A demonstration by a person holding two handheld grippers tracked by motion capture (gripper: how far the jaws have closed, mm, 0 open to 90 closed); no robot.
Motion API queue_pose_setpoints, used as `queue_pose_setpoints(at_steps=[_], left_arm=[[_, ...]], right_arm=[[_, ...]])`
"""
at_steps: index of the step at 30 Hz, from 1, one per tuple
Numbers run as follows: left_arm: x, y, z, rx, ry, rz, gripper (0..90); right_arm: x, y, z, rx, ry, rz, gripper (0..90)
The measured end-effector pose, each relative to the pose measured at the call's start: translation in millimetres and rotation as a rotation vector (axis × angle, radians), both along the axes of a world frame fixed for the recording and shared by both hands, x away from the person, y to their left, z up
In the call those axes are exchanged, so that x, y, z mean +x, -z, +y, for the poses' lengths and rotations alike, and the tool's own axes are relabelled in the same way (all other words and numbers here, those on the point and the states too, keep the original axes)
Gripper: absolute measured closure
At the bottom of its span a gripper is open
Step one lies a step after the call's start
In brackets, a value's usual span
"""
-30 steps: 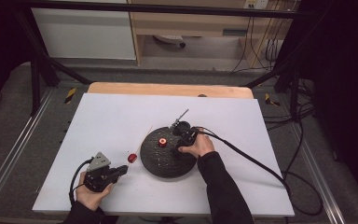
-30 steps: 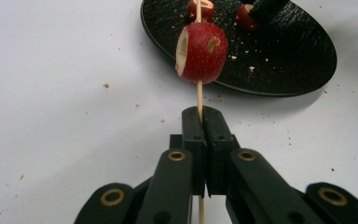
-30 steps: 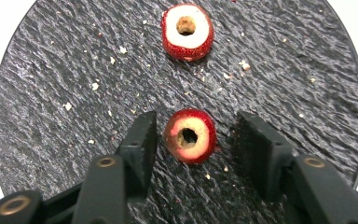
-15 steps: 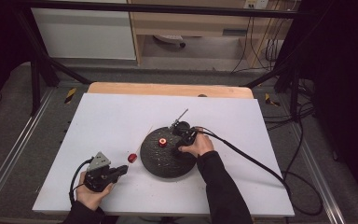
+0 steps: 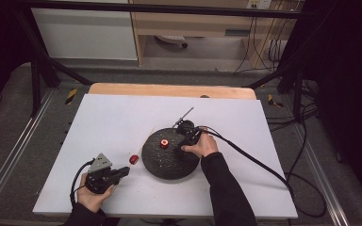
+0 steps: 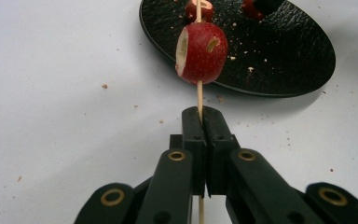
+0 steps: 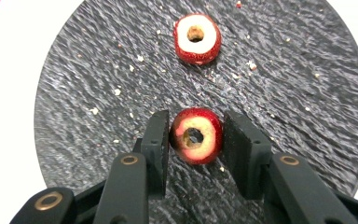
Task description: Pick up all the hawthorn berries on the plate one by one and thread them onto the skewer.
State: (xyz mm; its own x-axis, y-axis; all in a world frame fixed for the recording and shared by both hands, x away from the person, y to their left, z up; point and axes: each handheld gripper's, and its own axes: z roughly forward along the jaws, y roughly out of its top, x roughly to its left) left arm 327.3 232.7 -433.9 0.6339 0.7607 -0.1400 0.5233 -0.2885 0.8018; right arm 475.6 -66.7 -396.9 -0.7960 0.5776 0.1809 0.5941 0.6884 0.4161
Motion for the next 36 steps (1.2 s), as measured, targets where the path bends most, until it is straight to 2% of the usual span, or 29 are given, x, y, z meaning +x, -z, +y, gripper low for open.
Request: queue_pose_setpoints(at_steps=[8, 12, 19, 21, 36], left_arm=[[-1.1, -0.3, -2.3, -0.003, 0.002, -0.006, 88.4], [-1.9, -0.9, -3.7, -0.002, 0.002, -0.011, 88.4], [-2.8, -1.1, -6.8, -0.003, 0.005, -0.017, 88.4], [-3.2, -1.3, -7.2, -0.005, 0.004, -0.019, 88.4], [-4.8, -1.4, -11.9, -0.008, 0.003, -0.029, 88.4]], right_arm=[[-6.4, -13.3, -6.7, 0.058, 0.045, -0.012, 62.7], [-11.2, -17.5, -11.0, 0.112, 0.084, -0.013, 62.8], [-23.0, -19.4, -23.2, 0.301, 0.147, -0.054, 62.8], [-26.8, -18.2, -26.4, 0.359, 0.18, -0.058, 62.7], [-50.8, -1.5, -44.9, 0.691, 0.33, -0.111, 62.8]])
